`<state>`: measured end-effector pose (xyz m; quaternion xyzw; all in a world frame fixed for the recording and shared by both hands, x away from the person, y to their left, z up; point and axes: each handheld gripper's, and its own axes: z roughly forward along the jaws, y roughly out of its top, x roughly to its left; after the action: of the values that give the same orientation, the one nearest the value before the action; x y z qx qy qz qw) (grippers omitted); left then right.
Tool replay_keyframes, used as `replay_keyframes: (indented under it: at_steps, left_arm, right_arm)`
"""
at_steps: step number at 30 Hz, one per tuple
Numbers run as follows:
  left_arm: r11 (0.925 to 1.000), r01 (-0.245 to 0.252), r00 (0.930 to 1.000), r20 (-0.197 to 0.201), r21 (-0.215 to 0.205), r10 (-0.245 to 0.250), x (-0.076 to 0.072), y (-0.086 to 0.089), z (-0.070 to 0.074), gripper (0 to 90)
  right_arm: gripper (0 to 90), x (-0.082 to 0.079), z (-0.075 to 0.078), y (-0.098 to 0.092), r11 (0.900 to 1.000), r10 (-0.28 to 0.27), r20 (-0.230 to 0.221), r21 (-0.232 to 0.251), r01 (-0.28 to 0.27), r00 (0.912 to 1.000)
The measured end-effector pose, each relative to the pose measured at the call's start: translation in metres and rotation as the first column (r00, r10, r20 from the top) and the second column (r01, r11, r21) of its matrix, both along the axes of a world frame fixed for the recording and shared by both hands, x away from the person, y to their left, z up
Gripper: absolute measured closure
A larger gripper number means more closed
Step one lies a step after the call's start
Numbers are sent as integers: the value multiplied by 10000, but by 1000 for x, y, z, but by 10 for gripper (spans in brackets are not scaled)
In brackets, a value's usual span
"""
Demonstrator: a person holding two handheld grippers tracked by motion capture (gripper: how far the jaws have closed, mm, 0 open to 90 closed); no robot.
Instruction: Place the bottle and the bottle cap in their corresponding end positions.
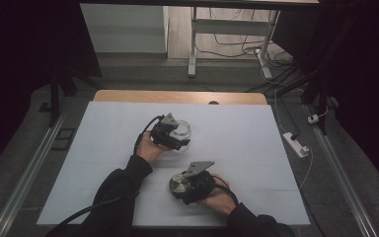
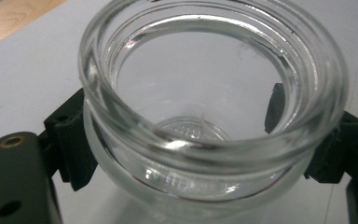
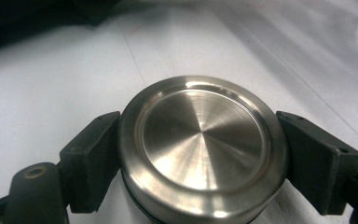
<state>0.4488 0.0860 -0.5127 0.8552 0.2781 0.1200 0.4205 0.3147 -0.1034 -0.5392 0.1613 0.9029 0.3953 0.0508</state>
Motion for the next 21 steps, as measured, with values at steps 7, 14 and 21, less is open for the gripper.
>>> replay_keyframes:
  at_steps: [7,14,21]
  left_arm:
    - [10000,1,10000,-40,-46,-1,0,2,-1,146]
    - [9991,-6,10000,-50,-424,4,-2,4,3,106]
    - [9986,-95,9997,-233,-523,83,-8,11,11,44]
  right_arm:
    - [173,-3,-1,3,9987,156,441,-499,-133,9989]
    - [113,-1,1,3,9996,-14,-21,-265,14,10000]
    - [75,0,10,-1,9997,-215,-61,112,216,9997]
